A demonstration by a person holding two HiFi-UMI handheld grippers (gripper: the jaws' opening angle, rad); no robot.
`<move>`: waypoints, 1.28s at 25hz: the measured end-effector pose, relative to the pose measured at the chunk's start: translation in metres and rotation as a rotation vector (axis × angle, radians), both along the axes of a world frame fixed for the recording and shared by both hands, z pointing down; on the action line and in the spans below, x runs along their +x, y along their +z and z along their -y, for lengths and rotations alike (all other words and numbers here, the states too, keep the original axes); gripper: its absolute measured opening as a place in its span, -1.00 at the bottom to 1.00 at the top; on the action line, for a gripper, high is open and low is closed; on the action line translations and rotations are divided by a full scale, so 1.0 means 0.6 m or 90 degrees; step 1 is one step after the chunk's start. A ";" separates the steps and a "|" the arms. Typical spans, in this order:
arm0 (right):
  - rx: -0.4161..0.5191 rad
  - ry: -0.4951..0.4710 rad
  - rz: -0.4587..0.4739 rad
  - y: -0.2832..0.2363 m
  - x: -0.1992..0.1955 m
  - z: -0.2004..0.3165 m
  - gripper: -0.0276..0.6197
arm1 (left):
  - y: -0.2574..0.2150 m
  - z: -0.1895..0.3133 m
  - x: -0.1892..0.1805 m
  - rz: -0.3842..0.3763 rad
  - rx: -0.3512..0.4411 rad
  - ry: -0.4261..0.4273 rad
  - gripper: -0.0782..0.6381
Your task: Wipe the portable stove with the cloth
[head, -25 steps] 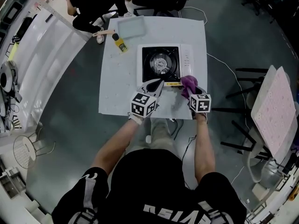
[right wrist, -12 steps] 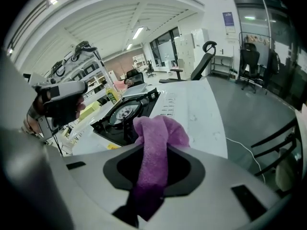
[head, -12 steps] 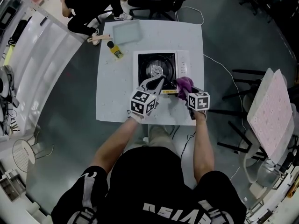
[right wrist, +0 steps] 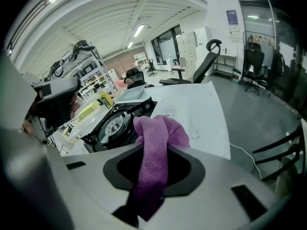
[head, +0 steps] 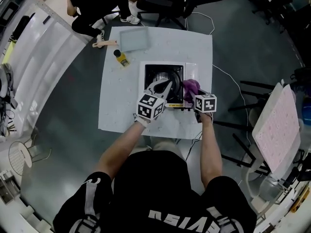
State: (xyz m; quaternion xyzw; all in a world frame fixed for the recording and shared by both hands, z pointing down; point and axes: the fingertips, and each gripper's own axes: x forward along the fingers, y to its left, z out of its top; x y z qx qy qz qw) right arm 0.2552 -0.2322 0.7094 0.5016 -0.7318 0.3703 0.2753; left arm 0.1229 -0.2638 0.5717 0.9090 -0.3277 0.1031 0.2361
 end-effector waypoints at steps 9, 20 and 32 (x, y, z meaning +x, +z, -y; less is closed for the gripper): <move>0.012 -0.012 0.011 -0.001 0.009 0.090 -0.60 | -0.004 0.075 0.006 -0.003 0.001 -0.025 -0.76; 0.024 -0.013 0.028 0.001 0.016 0.172 -0.60 | 0.006 0.127 0.001 0.005 -0.006 -0.052 -0.76; 0.040 -0.023 0.025 -0.004 0.018 0.199 -0.60 | 0.007 0.130 -0.005 0.020 -0.006 -0.070 -0.76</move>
